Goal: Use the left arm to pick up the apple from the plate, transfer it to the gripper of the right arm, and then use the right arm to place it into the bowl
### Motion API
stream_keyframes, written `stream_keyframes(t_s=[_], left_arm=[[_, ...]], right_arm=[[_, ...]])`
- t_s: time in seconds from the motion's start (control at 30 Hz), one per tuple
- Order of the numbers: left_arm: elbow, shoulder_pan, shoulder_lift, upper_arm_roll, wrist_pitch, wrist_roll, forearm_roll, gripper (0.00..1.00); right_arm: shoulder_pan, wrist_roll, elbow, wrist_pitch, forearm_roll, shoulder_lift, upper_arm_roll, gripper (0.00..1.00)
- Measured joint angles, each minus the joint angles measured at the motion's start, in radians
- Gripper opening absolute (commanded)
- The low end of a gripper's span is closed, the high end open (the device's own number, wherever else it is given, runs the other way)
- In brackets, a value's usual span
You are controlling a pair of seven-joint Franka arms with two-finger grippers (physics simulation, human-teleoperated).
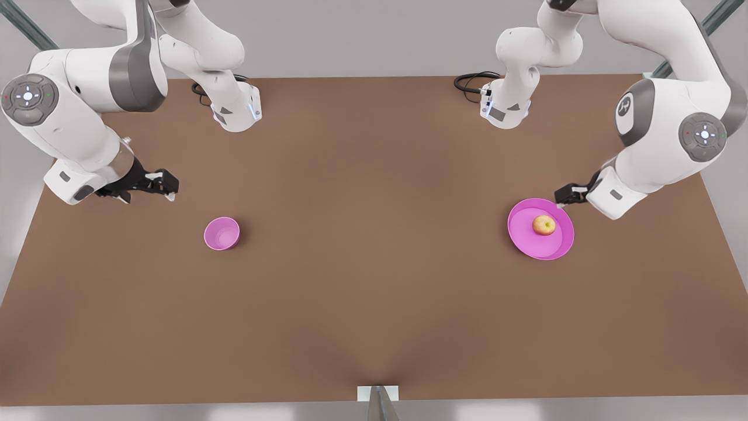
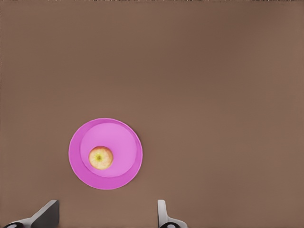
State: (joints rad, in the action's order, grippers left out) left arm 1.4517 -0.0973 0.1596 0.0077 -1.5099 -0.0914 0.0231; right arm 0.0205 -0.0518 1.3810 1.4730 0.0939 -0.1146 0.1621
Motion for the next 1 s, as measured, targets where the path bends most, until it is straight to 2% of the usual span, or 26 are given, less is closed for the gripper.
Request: stream_keyframes(t_s=[0.1,0.17,0.27,0.37,0.43,0.57,0.73,1.0], left_arm=[[0.031,-0.001,0.019,0.003,-0.024,0.003,-0.003,1.0],[0.185,0.02,0.008,0.007,-0.09,0.005,0.003,1.0],[0.499,0.036,-0.059,0.008,-0.273,0.009,0.011,1.0],[0.713,0.039,-0.076,0.009,-0.477,0.018,0.015,1.0],[0.8,0.055,-0.075,0.01,-0.6,0.031,0.016,1.0],[0.903,0.114,-0.057,0.011,-0.79,0.059,0.018,1.0],[0.952,0.167,0.013,0.011,-0.962,0.11,0.019,1.0],[0.957,0.177,0.092,0.013,-1.083,0.17,0.019,1.0]], right_arm=[[0.001,-0.003,0.0,0.011,0.0,0.0,0.001,1.0],[0.001,-0.005,0.0,0.016,0.0,0.0,0.001,1.0],[0.0,-0.008,0.0,0.021,0.0,0.0,0.001,1.0],[-0.001,-0.009,0.0,0.024,0.0,0.0,0.001,1.0],[0.0,-0.01,0.0,0.026,0.0,0.0,0.0,1.0],[0.002,-0.012,0.0,0.027,0.0,0.0,0.0,1.0],[0.001,-0.014,0.0,0.028,0.0,0.0,0.0,1.0],[0.001,-0.016,0.0,0.029,0.0,0.0,0.0,1.0]])
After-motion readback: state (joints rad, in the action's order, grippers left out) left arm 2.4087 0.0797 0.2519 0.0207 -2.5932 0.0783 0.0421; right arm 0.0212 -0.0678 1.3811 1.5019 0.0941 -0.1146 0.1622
